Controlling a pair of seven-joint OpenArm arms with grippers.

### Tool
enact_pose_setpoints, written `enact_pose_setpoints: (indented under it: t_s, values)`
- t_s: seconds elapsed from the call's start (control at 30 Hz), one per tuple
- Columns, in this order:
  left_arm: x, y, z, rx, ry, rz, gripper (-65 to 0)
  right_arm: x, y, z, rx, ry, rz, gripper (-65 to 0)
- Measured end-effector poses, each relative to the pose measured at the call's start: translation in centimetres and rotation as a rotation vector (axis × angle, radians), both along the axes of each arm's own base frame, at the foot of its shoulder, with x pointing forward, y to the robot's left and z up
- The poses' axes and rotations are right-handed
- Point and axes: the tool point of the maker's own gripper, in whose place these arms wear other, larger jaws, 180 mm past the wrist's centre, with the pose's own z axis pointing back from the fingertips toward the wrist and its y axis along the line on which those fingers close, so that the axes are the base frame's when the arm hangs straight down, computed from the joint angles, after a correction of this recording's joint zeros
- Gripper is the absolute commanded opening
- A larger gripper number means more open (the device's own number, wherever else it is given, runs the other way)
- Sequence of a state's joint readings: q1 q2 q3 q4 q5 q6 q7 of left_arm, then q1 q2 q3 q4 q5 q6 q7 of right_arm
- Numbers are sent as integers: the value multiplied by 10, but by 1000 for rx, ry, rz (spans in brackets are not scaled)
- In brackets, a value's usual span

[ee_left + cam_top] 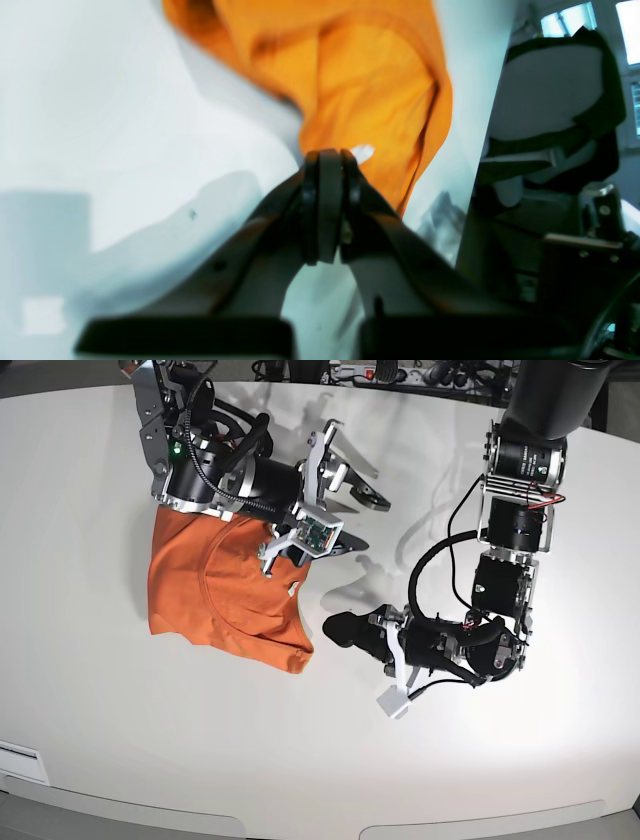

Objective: Fold the T-shirt properly
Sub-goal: 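Grasp opposite sides of the bundle with both grippers and square it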

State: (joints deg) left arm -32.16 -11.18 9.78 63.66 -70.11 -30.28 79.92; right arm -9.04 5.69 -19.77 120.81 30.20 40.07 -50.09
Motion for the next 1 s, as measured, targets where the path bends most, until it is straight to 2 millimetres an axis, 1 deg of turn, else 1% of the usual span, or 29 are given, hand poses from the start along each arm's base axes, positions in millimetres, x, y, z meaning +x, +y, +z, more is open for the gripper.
enact_pose_setpoints:
  t_s: [0.03,0.07,0.1,0.13,0.17,0.2,0.33,0.4,0.47,0.53,0.63,0.67,0.73,0.8,0.87,0.9,1.0]
  values:
    - [0,-2,7,-37,-3,-4,-650,6,-4,2,-19,-23,-15,-376]
    - [0,-5,15,-82,-14,-13,-650,12,-10,4,-41,-46,-34,-435]
    - [-3,-9,23,-133,-17,-24,-650,17,-18,7,-58,-69,-56,-513]
    - [-4,-12,32,-189,-15,-27,-650,22,-26,11,-67,-90,-79,-606]
    - [-5,-15,39,-231,-18,-34,-650,27,-37,15,-79,-112,-104,-650]
    - [-5,-15,41,-245,-31,-37,-650,34,-50,19,-97,-140,-144,-650]
    - [-10,-14,35,-234,-27,-41,-650,65,-114,30,-142,-209,-327,-650]
    - [-20,-18,32,-232,-41,-65,-650,72,-136,36,-155,-244,-376,-650]
    - [-35,-26,31,-221,-68,-114,-650,78,-150,37,-148,-260,-396,-650]
    - [-54,-39,31,-210,-98,-189,-650,89,-165,22,-181,-223,-412,-650]
    - [-87,-62,31,-192,-131,-323,-650,115,-183,-5,-222,-150,-425,-650]
    - [-98,-69,28,-177,-147,-366,-650,125,-187,-10,-212,-128,-433,-650]
    - [-116,-76,12,-105,-161,-435,-650,143,-196,-18,-199,-84,-451,-650]
    - [-132,-77,-11,-15,-156,-481,-650,157,-205,-27,-186,-38,-470,-650]
    - [-145,-72,-35,82,-149,-518,-650,169,-215,-38,-188,8,-497,-650]
    - [-149,-70,-44,121,-148,-526,-650,173,-218,-46,-192,36,-503,-650]
    - [-152,-65,-57,187,-159,-537,-650,182,-218,-75,-221,131,-491,-650]
